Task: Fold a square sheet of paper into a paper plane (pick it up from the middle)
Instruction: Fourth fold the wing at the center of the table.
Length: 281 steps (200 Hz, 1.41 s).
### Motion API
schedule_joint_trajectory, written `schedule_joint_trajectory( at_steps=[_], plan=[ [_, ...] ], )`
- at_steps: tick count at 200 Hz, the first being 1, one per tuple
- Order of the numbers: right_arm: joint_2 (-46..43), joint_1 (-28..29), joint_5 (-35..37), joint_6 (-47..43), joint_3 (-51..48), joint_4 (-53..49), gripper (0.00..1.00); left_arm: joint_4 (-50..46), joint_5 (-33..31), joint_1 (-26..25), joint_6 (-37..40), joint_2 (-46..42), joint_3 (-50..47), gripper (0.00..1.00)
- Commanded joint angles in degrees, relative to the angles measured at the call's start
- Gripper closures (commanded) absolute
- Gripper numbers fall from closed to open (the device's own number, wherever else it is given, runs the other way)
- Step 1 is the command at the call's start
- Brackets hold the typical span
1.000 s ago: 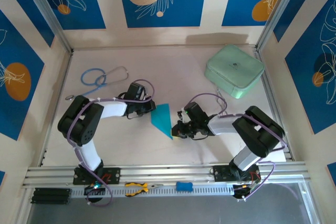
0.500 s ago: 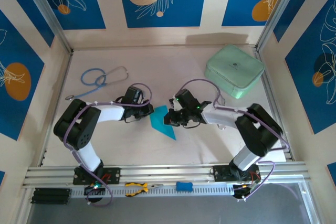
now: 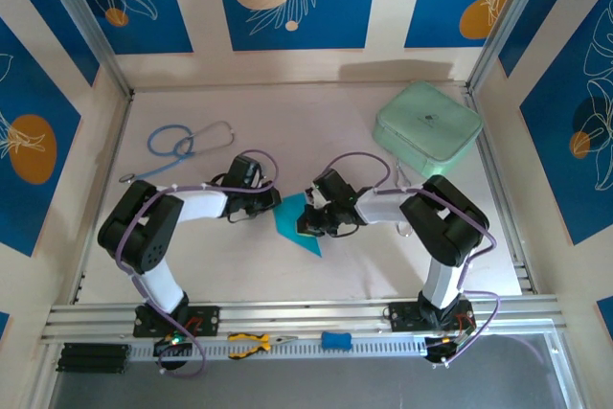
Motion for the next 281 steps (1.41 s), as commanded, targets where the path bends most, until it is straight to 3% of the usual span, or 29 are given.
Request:
schedule_joint_trajectory(
  at_steps=[1, 27, 53, 106, 165, 217, 281],
  plan=[
    [1.9, 1.0, -0.3, 1.4, -5.8, -2.2, 0.94, -4.6, -0.5, 2.0, 4.6, -0.5, 5.0, 0.90],
    [2.0, 1.6, -1.2, 2.1, -8.1, -0.1, 0.95, -5.5, 0.7, 4.2, 4.5, -0.9, 6.8, 0.90],
    [1.1, 2.4, 0.2, 2.9, -8.0, 0.2, 0.95, -6.0, 2.5, 3.2, 3.4, -5.8, 6.4, 0.89],
    [-0.1, 2.8, 0.8, 3.1, -8.0, -0.1, 0.95, 2.0, 6.4, -1.3, -0.4, -11.8, -5.3, 0.90],
    [-0.4, 2.5, 0.4, 3.4, -8.5, 0.9, 0.95, 8.6, 9.2, -1.4, -0.3, -7.9, -8.9, 0.92],
    [-0.2, 2.4, 0.2, 3.5, -8.9, 0.9, 0.95, 9.9, 6.0, -1.2, -0.2, -2.9, -8.1, 0.92],
    [-1.0, 2.2, 0.2, 3.8, -10.7, 1.5, 0.96, 12.1, 6.5, 4.7, 4.1, 1.6, -9.0, 0.92]
  ],
)
